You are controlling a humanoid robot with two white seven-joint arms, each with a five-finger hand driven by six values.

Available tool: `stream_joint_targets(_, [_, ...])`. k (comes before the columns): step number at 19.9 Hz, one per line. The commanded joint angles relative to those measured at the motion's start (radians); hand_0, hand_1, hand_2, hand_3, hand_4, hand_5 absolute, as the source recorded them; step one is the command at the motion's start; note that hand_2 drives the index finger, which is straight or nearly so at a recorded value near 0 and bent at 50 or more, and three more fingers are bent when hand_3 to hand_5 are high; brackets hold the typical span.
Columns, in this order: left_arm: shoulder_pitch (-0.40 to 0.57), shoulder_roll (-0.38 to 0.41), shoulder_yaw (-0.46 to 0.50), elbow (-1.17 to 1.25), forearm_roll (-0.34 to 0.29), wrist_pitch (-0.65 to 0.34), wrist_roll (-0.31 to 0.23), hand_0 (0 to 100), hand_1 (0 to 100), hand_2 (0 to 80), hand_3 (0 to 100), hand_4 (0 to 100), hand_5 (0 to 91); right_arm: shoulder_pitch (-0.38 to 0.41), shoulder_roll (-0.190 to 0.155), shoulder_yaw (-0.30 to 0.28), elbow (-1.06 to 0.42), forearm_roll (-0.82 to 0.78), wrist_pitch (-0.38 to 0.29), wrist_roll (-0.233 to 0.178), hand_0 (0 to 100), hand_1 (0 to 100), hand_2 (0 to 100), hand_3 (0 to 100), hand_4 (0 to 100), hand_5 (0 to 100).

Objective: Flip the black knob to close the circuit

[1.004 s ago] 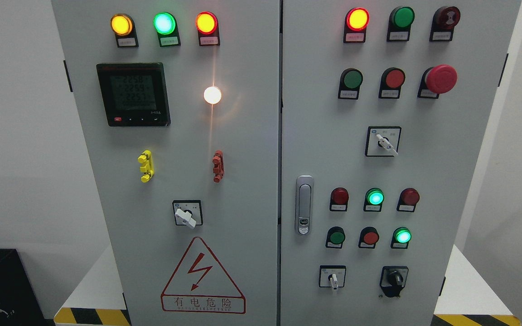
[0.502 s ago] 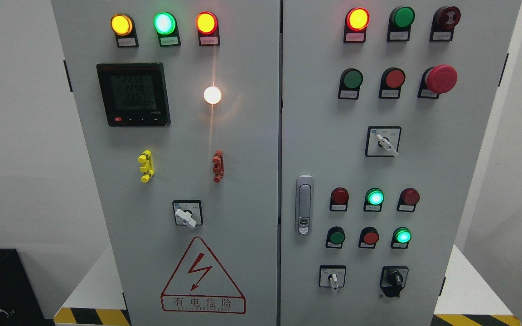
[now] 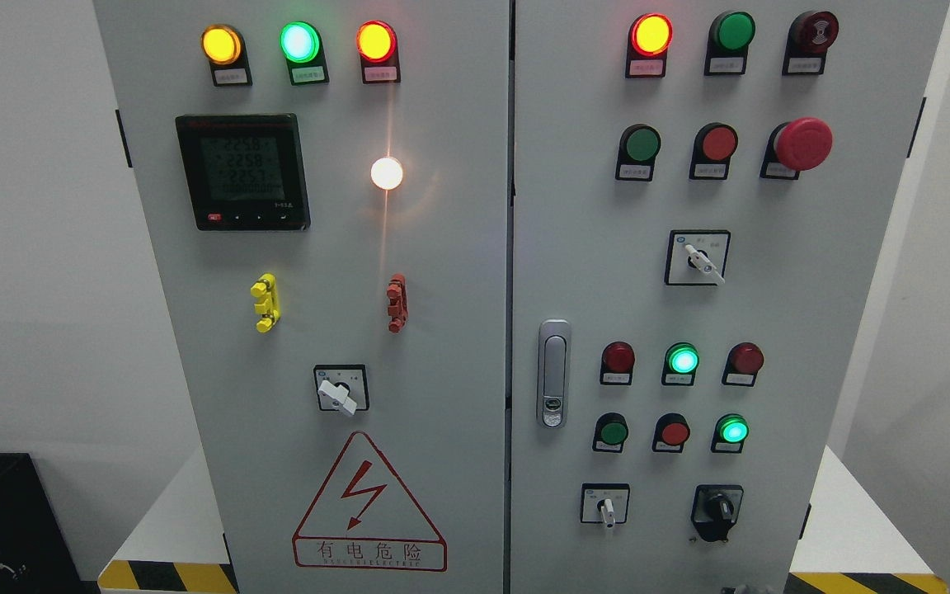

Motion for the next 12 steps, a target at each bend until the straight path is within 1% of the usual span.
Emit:
stream_joint_targets(1, [0.022,0.000,0.000,-0.023,0.000,-0.001,0.000,12,56,0.0,0,0,0.0,-0.062,0.001,-0.042,0.042,0.019,0.006,0.009,0,12,83,100,89,97])
stream_joint_targets(3, [0.022,0.000,0.000,-0.023,0.000,-0.001,0.000,12,56,0.0,0,0,0.0,-0.085,0.000,-0.045,0.056,0.019,0.026,0.012,0,12,83,100,89,97])
stream_joint_targets(5, [0.022,0.000,0.000,-0.023,0.000,-0.001,0.000,12,56,0.0,0,0,0.0,-0.104,0.000,-0.048,0.071,0.019,0.028,0.014,0,12,83,100,89,97])
stream_joint_targets(6, [0.022,0.000,0.000,-0.023,0.000,-0.001,0.000,12,56,0.0,0,0,0.0,-0.113,0.000,-0.059,0.079,0.020,0.028,0.014,0,12,83,100,89,97])
stream_joint_targets(12, [0.022,0.000,0.000,-0.023,0.000,-0.001,0.000,12,56,0.0,0,0,0.0,-0.116,0.000,-0.076,0.079,0.026,0.029,0.015,0,12,83,100,89,97])
